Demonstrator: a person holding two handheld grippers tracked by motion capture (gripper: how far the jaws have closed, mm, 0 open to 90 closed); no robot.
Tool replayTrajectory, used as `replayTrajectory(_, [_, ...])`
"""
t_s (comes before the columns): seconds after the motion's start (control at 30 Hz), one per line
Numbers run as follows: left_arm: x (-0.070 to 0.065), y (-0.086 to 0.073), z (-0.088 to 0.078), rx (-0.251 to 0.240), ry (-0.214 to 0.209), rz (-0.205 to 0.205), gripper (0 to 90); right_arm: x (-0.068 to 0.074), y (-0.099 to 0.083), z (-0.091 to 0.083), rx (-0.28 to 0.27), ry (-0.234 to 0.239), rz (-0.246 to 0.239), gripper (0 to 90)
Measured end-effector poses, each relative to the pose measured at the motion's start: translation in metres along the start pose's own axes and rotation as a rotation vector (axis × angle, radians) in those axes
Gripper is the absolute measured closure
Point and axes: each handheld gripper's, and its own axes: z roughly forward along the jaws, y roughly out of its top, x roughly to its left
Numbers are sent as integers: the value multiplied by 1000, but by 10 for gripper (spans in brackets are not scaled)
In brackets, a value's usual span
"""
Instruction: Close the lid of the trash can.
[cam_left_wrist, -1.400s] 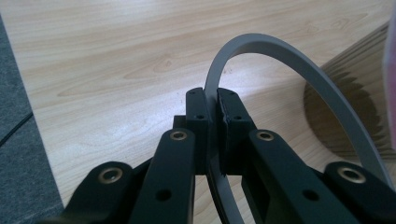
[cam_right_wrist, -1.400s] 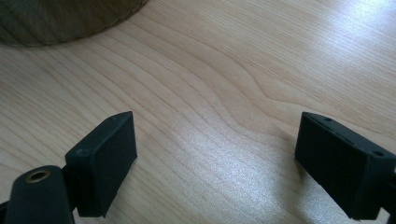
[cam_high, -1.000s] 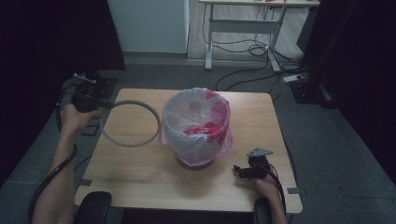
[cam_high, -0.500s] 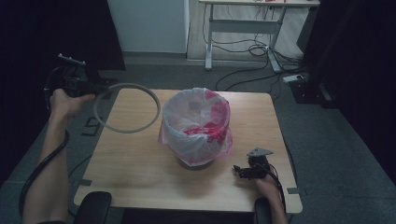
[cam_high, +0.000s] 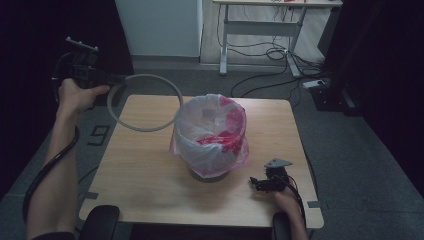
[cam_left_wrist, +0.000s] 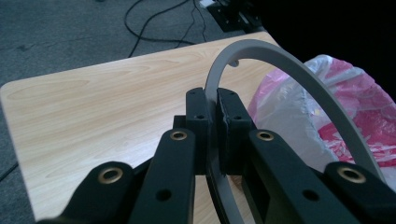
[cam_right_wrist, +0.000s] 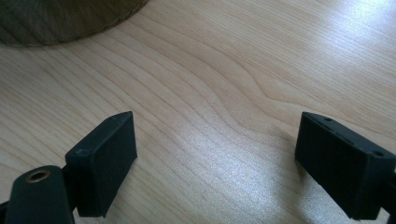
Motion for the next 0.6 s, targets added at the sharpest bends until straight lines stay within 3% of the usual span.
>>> replayTrajectory(0.2, [-7, 2, 21, 31, 14, 32, 839, 0, 0, 0, 0, 0, 0, 120])
replayTrajectory(0.4, [-21, 2, 37, 57, 51, 115, 834, 0, 0, 0, 0, 0, 0, 119])
replayTrajectory(0.6, [-39, -1, 54, 53, 45, 184, 830, 0, 0, 0, 0, 0, 0, 120])
